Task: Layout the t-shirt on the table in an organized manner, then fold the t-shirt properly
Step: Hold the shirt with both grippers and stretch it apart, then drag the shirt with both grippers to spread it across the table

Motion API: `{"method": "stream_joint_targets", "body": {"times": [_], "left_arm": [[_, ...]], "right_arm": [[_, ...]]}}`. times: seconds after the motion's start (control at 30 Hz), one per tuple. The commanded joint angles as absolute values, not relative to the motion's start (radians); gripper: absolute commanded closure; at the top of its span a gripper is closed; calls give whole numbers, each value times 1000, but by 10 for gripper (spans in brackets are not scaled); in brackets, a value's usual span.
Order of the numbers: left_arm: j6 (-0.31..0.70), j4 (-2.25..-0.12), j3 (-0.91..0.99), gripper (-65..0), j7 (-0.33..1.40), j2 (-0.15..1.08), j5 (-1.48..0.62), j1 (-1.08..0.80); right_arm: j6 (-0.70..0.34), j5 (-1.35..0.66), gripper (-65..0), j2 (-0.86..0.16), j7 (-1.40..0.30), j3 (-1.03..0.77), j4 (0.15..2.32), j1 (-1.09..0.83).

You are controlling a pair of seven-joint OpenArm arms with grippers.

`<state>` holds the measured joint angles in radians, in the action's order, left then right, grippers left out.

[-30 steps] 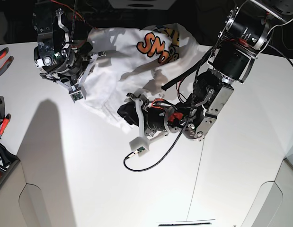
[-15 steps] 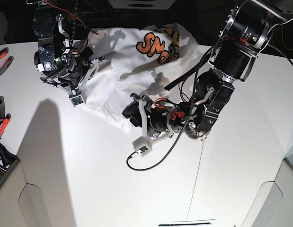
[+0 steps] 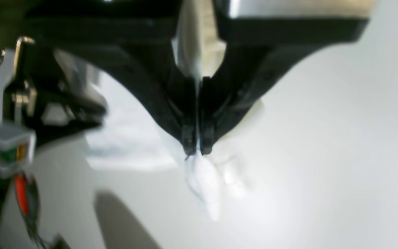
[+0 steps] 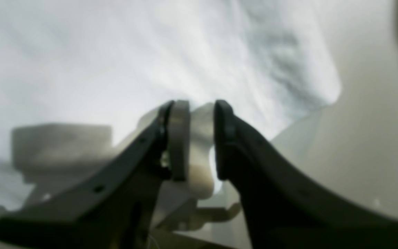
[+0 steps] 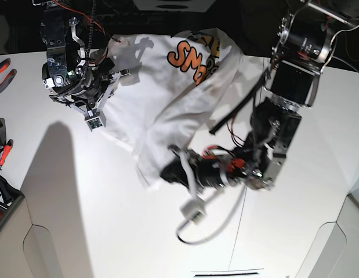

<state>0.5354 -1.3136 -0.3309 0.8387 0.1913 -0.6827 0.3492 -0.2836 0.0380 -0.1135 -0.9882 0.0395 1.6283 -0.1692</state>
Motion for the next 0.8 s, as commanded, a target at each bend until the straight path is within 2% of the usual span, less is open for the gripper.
{"method": "stream_joint_targets", "body": {"times": [0.0, 0.27, 0.37, 0.57, 0.77], "left_arm": [[543, -1337, -297, 0, 820, 210, -698, 378], [542, -1339, -134, 0, 789, 354, -668, 385], [542, -1339, -109, 0, 773, 400, -661, 385], [538, -1339, -102, 0, 741, 455, -590, 385], [417, -1335, -102, 0, 651, 469, -388, 384]], "right_arm": [[-284, 41, -111, -113, -1013, 39, 1622, -173], [-270, 42, -81, -113, -1010, 39, 1622, -154], [-257, 42, -50, -113, -1010, 39, 1621, -133], [-257, 45, -49, -113, -1010, 39, 1621, -102], [-257, 45, -41, -113, -1000, 39, 1620, 2]]}}
